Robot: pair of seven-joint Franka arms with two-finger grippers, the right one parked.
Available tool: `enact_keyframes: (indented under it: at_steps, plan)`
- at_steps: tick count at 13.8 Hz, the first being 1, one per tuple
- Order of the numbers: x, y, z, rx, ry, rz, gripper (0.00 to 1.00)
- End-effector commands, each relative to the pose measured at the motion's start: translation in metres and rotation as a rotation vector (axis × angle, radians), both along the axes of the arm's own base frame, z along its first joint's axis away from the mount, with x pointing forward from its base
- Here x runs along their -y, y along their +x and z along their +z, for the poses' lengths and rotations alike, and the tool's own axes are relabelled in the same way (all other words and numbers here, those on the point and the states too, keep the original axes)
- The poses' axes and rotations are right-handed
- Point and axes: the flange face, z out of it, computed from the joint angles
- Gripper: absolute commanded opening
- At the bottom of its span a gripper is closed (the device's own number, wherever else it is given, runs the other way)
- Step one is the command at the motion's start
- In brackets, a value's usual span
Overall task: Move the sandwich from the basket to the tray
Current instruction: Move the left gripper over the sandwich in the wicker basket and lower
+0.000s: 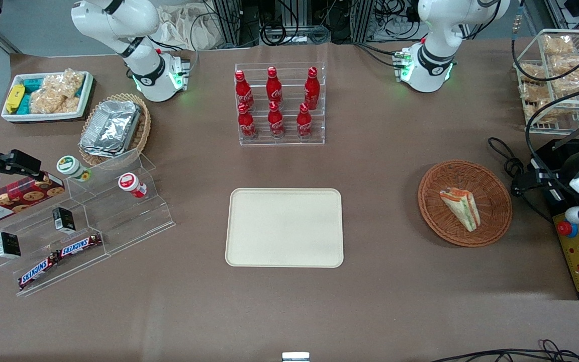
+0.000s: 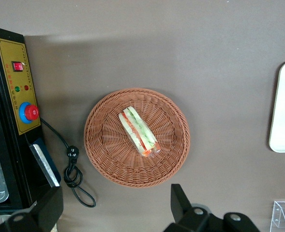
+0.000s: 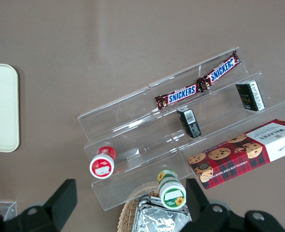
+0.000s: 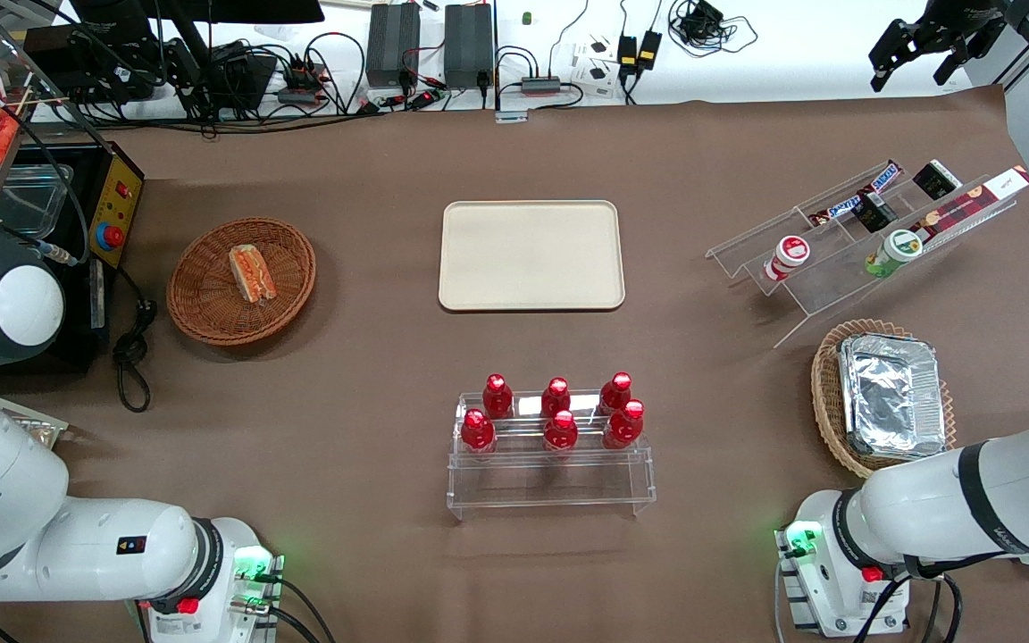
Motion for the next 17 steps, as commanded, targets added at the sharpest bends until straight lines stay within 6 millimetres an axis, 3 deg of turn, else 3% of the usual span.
enact_keyframes:
  at_steps: [1, 5, 10, 12, 14, 17]
  plan:
    - [0.004, -0.005, 0.004, -0.005, -0.013, -0.007, 0.99]
    - [0.020, -0.002, -0.003, -0.016, -0.014, -0.035, 0.99]
    - [0.017, -0.002, -0.032, -0.081, -0.005, -0.042, 0.99]
    - [0.020, -0.011, -0.057, -0.167, -0.005, -0.029, 0.99]
    - [0.018, -0.016, -0.097, -0.254, 0.016, -0.030, 0.99]
    - [0.014, -0.012, -0.141, -0.240, 0.026, 0.081, 0.99]
